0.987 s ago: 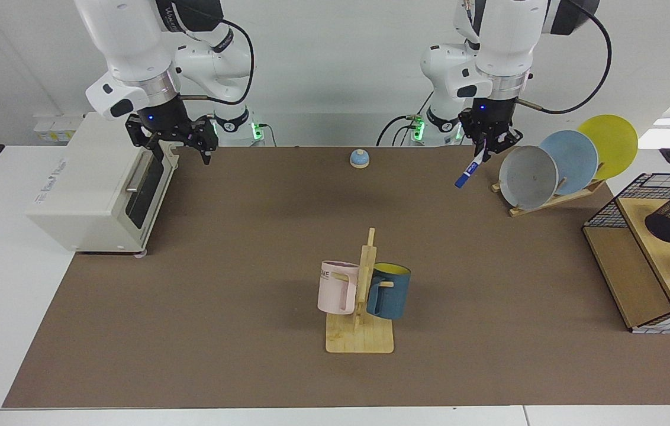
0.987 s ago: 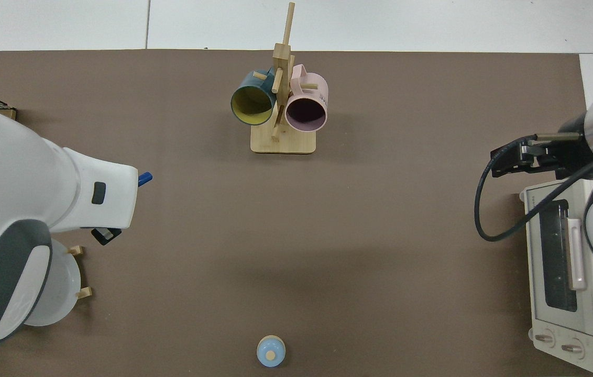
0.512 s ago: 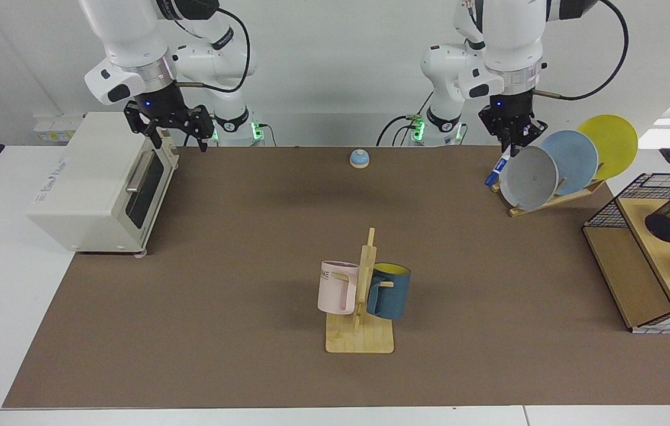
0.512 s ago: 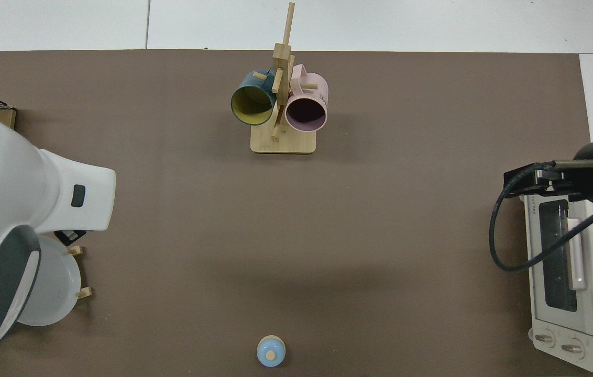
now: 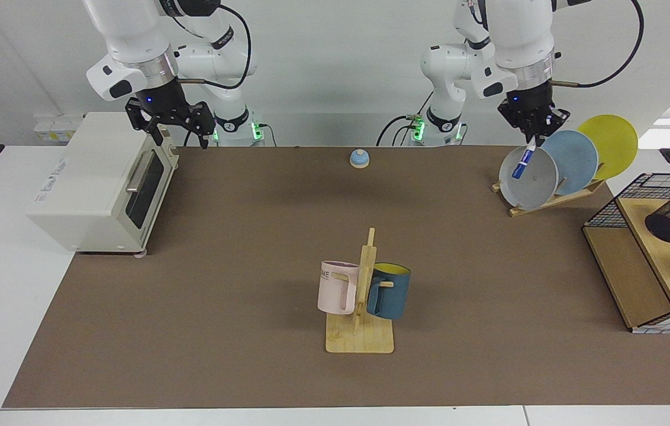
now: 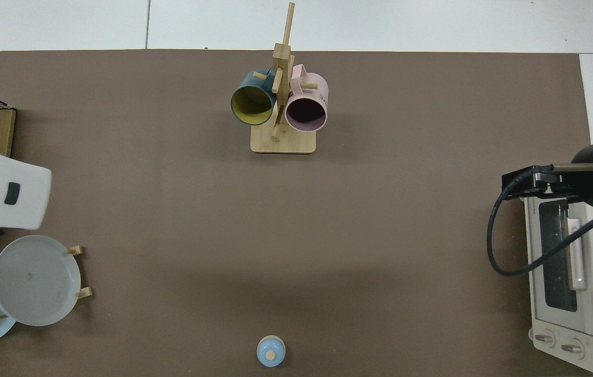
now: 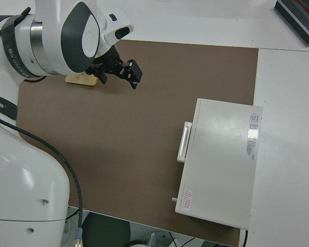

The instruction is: Put markers into pen holder

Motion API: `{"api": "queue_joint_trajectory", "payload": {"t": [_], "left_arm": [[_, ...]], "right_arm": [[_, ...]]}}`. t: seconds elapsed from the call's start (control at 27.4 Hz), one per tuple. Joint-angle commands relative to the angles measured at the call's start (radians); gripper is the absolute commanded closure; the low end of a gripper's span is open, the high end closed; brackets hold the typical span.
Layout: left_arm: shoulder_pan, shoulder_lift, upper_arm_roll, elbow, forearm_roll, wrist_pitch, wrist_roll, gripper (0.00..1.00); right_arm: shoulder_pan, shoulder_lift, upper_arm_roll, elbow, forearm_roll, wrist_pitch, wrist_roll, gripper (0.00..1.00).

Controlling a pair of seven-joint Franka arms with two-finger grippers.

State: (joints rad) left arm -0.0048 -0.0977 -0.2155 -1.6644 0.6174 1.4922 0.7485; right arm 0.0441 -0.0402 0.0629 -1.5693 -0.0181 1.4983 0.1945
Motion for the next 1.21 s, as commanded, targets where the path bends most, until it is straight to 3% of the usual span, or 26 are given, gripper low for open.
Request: {"api": "queue_joint_trajectory", "payload": {"t": [0.0, 0.62, 0.84, 1.17], "left_arm": [[0.051, -0.005, 0.001, 0.008, 0.071, -0.009, 0.083, 1.00], [0.281, 0.019, 0.002, 0.032, 0.176, 0.154, 0.535, 1.00], [0.327, 0.050, 0.002, 0.069, 0.205, 0.166, 0.678, 1.00], [0.344, 0.052, 0.002, 0.066, 0.248, 0.184, 0.687, 1.00]], "right_arm": [[-0.012, -0.023, 0.006, -0.023, 0.023, 0.026, 0.000, 0.00], [-0.012, -0.023, 0.006, -0.023, 0.023, 0.028, 0.000, 0.00], [-0.012, -0.023, 0.008, -0.023, 0.023, 0.028, 0.000, 0.00], [-0.012, -0.023, 0.006, -0.023, 0.023, 0.028, 0.000, 0.00]]}}
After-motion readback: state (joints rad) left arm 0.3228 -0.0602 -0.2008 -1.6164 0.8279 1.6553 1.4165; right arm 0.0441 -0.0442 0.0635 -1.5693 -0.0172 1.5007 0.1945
